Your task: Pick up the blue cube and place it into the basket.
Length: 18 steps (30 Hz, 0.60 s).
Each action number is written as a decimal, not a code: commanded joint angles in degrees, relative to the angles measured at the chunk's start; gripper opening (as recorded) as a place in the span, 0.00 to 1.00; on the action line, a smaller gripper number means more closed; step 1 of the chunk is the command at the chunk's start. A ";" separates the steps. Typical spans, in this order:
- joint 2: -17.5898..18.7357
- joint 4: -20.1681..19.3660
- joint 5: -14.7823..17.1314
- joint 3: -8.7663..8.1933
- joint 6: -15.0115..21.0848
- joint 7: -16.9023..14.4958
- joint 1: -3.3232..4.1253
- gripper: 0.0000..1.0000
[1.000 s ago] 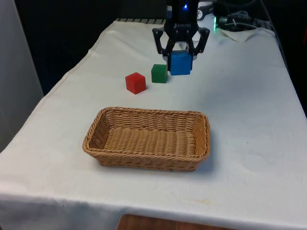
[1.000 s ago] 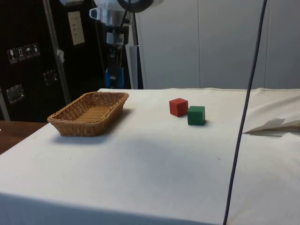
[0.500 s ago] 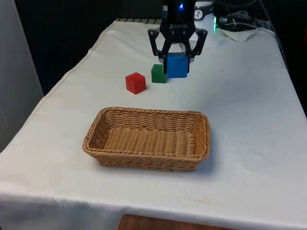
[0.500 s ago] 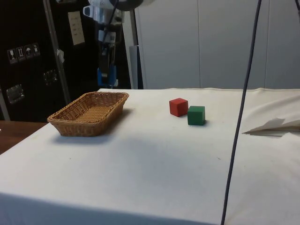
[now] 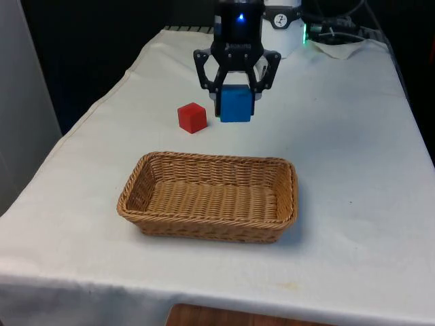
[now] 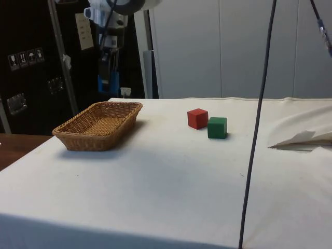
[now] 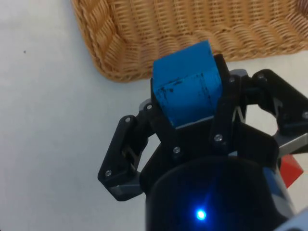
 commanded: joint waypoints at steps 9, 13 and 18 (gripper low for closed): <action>3.15 4.81 2.41 -0.23 -1.43 -1.83 -1.03 0.00; 3.78 5.39 2.46 -1.03 -0.97 -1.95 -0.74 0.00; 6.88 8.54 4.24 -1.49 -1.60 -3.90 -1.55 0.00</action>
